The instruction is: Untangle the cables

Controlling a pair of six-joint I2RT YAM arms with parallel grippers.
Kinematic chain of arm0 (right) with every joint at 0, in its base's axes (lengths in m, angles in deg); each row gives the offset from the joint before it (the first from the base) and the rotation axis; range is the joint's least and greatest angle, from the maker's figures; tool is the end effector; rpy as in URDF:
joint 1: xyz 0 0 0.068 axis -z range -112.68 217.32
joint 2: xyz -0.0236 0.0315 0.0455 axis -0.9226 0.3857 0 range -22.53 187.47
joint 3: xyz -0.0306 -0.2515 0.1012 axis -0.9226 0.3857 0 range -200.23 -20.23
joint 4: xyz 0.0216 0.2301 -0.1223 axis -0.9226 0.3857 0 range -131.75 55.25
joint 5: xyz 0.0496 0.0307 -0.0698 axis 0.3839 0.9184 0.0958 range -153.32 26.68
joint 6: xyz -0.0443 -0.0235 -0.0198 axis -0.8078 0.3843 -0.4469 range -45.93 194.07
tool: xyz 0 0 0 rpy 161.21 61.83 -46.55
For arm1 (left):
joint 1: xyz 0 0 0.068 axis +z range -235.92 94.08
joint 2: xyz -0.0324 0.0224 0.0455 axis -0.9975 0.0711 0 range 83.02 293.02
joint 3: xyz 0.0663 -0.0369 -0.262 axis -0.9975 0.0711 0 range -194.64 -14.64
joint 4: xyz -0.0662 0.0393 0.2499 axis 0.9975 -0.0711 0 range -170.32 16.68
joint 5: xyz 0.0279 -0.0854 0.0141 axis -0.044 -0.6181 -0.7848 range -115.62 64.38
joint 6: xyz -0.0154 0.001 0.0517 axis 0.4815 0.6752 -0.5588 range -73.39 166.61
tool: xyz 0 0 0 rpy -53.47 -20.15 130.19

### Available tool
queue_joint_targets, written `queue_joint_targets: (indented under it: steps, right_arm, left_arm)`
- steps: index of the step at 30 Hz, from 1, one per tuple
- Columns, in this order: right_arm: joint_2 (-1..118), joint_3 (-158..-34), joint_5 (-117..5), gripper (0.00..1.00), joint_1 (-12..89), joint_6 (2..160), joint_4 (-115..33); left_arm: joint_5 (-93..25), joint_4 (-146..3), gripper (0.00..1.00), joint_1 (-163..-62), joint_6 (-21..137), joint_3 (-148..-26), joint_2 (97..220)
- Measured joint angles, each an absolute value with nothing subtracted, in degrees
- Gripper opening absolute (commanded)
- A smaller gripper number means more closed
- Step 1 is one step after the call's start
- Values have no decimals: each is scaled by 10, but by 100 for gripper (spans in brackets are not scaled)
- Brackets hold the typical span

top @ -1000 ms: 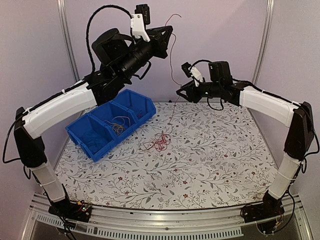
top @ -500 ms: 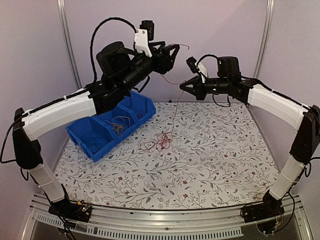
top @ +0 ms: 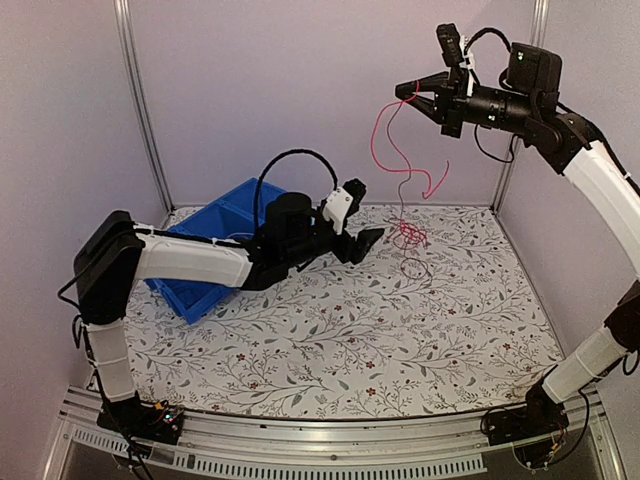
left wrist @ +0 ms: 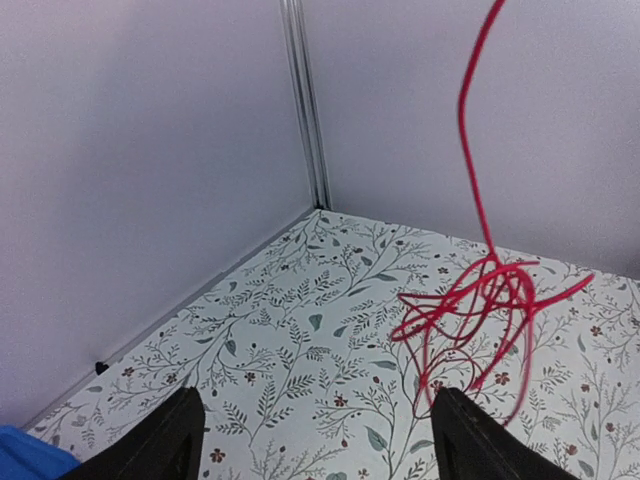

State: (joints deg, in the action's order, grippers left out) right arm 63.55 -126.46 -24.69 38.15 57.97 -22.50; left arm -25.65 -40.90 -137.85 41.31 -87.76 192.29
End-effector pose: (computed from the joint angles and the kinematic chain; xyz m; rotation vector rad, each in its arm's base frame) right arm 0.2626 0.1720 0.5193 -1.0765 1.1860 0.6998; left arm 0.2775 -0.3541 0.2594 0.8015 1.4681 -0.6208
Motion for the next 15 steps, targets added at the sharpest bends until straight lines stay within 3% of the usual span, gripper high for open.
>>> queue_joint_targets:
  steps: [8,11,15]
  right_arm:
    - [629,-1210,-236,0,381,574,-191]
    - [621,-1198,-237,0,381,571,-189]
    - [595,-1170,-238,0,381,562,-188]
  left_arm:
    - [-329,-257,65,-1377,501,-954,2106]
    - [-357,-207,60,-1378,537,-957,2129]
    - [-336,-168,63,-1382,567,-905,2106]
